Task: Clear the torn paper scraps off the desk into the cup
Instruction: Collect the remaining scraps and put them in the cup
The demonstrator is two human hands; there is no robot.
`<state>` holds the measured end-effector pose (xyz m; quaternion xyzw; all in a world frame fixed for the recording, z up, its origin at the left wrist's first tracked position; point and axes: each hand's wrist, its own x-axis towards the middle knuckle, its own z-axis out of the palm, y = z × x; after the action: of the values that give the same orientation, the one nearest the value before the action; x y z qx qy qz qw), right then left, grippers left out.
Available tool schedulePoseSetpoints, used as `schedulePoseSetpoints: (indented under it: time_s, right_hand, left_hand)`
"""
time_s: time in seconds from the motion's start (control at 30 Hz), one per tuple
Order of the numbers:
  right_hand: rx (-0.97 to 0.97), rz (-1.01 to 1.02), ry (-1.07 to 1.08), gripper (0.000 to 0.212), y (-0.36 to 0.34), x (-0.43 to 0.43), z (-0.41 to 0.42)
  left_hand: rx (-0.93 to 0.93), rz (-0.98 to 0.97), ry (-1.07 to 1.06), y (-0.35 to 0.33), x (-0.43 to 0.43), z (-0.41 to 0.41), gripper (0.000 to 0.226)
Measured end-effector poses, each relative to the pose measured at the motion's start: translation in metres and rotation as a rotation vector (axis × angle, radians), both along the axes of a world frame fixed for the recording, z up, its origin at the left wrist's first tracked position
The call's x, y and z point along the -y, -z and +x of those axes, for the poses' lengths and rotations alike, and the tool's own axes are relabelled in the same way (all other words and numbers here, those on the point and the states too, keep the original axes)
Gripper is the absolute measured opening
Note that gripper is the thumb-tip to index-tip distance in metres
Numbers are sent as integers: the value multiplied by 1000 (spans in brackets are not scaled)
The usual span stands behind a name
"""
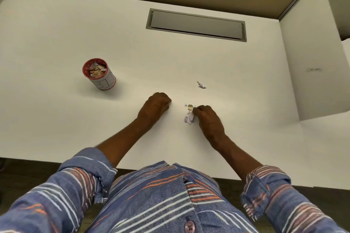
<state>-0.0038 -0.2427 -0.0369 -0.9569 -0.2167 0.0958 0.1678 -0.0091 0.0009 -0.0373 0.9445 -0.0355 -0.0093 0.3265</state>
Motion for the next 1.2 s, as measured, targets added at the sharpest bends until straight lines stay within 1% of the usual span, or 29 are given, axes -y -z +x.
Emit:
schedulePoseSetpoints:
  time_s: [0.1,0.17,0.2,0.33,0.37,0.43,0.53,0.67,0.77,0.8,0.9,1.0,1.1,1.2]
  right_hand:
    - [-81,169,140,22,-1,-5,5]
    - [-59,263,231,25,-4,-9,9]
    - [-77,302,296,27,-6,-11,11]
    - [-268,513,640,23,-13,-24,20]
    - [-299,566,693,22,-14,-28,21]
    - [-322,640,734,23,-17,-37,19]
    - [-358,732,750,28,-22,-55,16]
    - [-461,886,756,23,-31,-85,18]
    - [-504,957,689,14,-40,-110,21]
    - [-517,971,670,13,-44,-120,22]
    - [-555,1028,614,10,-57,-151,26]
    - [-562,1027,524,7,-69,-185,29]
    - [-564,1016,458,12,-81,-224,36]
    - [-523,953,371,11,-94,-266,44]
  left_hand:
    - [46,-209,-150,-6,-12,-5,14]
    - [80,-293,-239,-17,-24,-7,15]
    - [99,-322,-274,-24,-32,-6,16]
    - [193,-396,-416,-57,-76,-2,16]
    - [221,-395,-447,-66,-90,0,15]
    - [280,-363,-480,-82,-121,4,15]
    - [283,-266,-471,-97,-167,9,17]
    - [134,-62,-379,-96,-209,11,17]
    - [16,98,-262,-92,-222,14,19]
    - [-16,121,-246,-91,-223,15,20]
    - [-24,109,-250,-89,-226,15,25]
    - [8,75,-257,-90,-230,14,27]
    - [27,-17,-293,-95,-240,13,28]
    - [67,-105,-297,-100,-247,10,34]
